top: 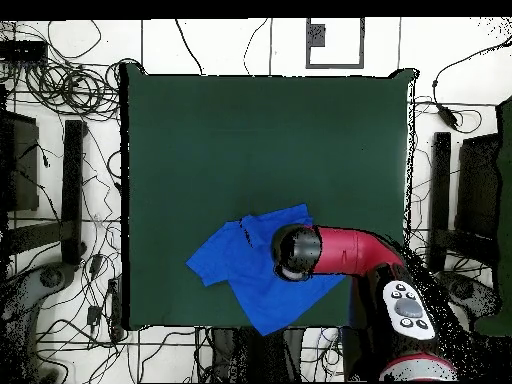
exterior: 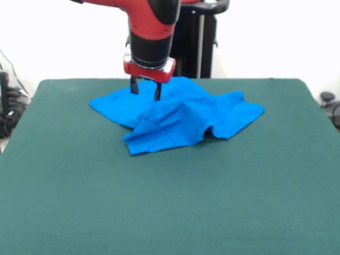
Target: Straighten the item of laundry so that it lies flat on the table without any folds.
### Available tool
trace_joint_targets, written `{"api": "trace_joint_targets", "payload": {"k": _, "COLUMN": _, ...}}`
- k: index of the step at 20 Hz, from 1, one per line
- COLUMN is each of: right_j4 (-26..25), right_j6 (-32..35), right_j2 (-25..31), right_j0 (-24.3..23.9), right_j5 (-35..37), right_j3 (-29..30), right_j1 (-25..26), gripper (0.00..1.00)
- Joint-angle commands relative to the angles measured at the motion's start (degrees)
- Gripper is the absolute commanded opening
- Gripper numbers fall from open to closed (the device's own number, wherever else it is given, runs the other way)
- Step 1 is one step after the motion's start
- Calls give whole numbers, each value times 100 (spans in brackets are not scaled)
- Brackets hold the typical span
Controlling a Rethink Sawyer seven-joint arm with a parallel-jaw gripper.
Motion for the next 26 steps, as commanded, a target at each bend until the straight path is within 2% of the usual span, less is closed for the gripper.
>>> {"api": "trace_joint_targets", "payload": {"k": 1, "right_j4": 250, "right_j6": -3, "right_j2": 685, "right_j0": 240, "right_j5": 595, "right_j3": -559, "right_j1": 314, "gripper": 100}}
{"api": "trace_joint_targets", "payload": {"k": 4, "right_j4": 261, "right_j6": -57, "right_j2": 701, "right_j0": 292, "right_j5": 842, "right_j3": -832, "right_j1": 450, "gripper": 100}}
{"api": "trace_joint_targets", "payload": {"k": 10, "right_j4": 200, "right_j6": -144, "right_j2": 775, "right_j0": 287, "right_j5": 841, "right_j3": -1201, "right_j1": 826, "gripper": 100}}
{"api": "trace_joint_targets", "payload": {"k": 26, "right_j4": 315, "right_j6": 346, "right_j2": 786, "right_j0": 434, "right_j5": 451, "right_j3": -1045, "right_j1": 933, "gripper": 100}}
